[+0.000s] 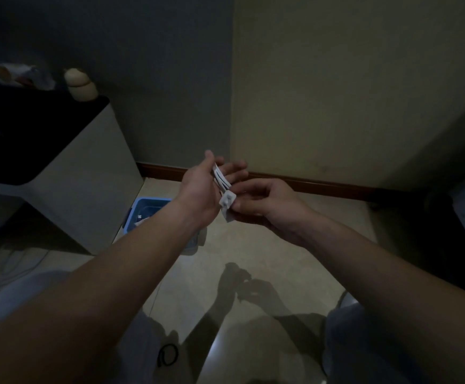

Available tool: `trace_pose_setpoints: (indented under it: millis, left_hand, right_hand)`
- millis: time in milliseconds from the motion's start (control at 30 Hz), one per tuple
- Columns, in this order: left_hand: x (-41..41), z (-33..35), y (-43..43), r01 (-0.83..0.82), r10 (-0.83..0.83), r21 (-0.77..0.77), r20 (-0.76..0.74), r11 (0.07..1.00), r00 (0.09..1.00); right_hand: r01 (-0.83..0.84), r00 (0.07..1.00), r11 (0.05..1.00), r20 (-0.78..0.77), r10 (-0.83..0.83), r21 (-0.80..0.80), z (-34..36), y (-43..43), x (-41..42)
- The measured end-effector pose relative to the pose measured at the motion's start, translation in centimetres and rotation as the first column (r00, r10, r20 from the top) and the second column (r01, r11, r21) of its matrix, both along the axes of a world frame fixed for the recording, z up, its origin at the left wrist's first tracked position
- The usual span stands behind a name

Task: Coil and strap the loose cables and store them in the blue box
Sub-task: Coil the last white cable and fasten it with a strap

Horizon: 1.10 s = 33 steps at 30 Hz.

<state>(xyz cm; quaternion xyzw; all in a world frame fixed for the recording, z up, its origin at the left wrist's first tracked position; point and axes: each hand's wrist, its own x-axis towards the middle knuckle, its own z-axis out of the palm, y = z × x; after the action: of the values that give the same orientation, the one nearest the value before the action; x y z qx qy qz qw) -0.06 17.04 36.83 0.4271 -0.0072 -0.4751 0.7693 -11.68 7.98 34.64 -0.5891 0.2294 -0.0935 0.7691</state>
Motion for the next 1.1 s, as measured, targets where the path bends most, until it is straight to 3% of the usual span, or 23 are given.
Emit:
trace_pose_setpoints:
  millis: [467,567,633,733,833,900,1000,1100]
  left_hand:
    - [-0.2,-0.2,0.4,-0.029,0.027,-0.051,-0.054,0.998,0.998]
    - [0.3,-0.3,0.6,0.024,-0.024,0.008,0.065,1.0,0.998]
    - [0.8,-0.7,0.4,-0.032,0.017,0.083,0.174,0.996,0.985]
    - [2.1,-1.8,0.7,-0.152,0.121,0.126,0.223,0.98,0.967]
    - [3.6,-3.8,2.2,-0.185,0.031,0.327,0.424,0.927,0.905]
    - [4.2,-5.3,3.4,-0.211,-0.114,0.488,0.554,0.847,0.825]
    - [4.9,-7.8,5.4,-0.245,-0.324,0.62,0.658,0.745,0.68]
    - [5.3,-10.8,7.1,-0.195,-0.536,0.772,0.576,0.605,0.617]
  right_hand:
    - [0.227,0.974,0.958,0.065,-0.219,-0.176,-1.1,1.5,2.2]
    - [0.238,0.971,0.957,0.053,-0.232,-0.164,-1.2,1.9,2.9]
    - [0.243,0.97,0.958,0.042,-0.239,-0.15,-1.3,2.4,3.5]
    - [0.23,0.968,0.925,-0.029,-0.25,-0.304,-2.3,3.7,5.1]
    - [0.012,0.972,0.821,-0.185,-0.142,-0.57,-3.5,4.8,6.7]
    - [-0.24,0.942,0.813,-0.329,0.064,-0.53,-4.3,4.7,7.1]
    - [-0.56,0.797,0.734,-0.493,0.35,-0.384,-6.7,4.8,7.6]
    - [-0.624,0.735,0.675,-0.589,0.336,-0.393,-11.2,5.7,8.1]
